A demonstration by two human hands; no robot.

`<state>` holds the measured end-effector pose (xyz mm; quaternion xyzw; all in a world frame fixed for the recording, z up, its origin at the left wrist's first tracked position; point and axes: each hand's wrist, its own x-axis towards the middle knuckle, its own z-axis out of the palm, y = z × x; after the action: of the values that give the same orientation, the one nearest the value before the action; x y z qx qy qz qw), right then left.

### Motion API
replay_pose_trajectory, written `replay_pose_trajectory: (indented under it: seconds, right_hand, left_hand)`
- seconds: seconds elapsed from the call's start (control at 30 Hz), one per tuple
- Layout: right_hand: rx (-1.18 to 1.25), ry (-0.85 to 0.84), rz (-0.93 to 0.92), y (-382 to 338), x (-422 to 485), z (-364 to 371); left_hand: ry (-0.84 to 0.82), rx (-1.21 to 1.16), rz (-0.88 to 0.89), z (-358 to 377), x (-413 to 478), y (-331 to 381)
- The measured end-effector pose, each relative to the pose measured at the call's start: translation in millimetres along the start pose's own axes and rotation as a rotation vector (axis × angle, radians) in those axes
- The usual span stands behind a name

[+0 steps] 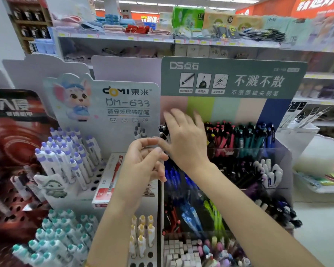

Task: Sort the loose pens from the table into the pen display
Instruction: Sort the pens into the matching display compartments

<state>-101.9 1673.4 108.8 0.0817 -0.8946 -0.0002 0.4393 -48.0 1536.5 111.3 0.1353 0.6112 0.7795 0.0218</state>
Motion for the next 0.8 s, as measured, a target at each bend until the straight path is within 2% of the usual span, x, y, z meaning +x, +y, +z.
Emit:
replay_pose_trajectory:
  seconds: [0.17,0.33,0.43,0.57,0.8]
  right_hand:
    - [-0.158,0.154,0.081,5,4,12]
    - [-0.134,0.089,-0.016,7,-1,7]
    - [0.054,0.099,-0.003,15,0,-7]
    - [0.405,0.188,0.186,37,4,-39]
    - [0.640,0.132,0.377,75,-46,-81]
  left_hand:
    - [-0.028,-0.019,0.002,-8,1,1]
    - [-0.046,-0.025,-0.025,-10,3,-3]
    - [-0.055,-0.029,-0.039,-8,2,-5]
    - [-0.073,-0.032,-0.051,1,0,-7]
    - [-0.213,0.007,-0.087,58,-17,-20]
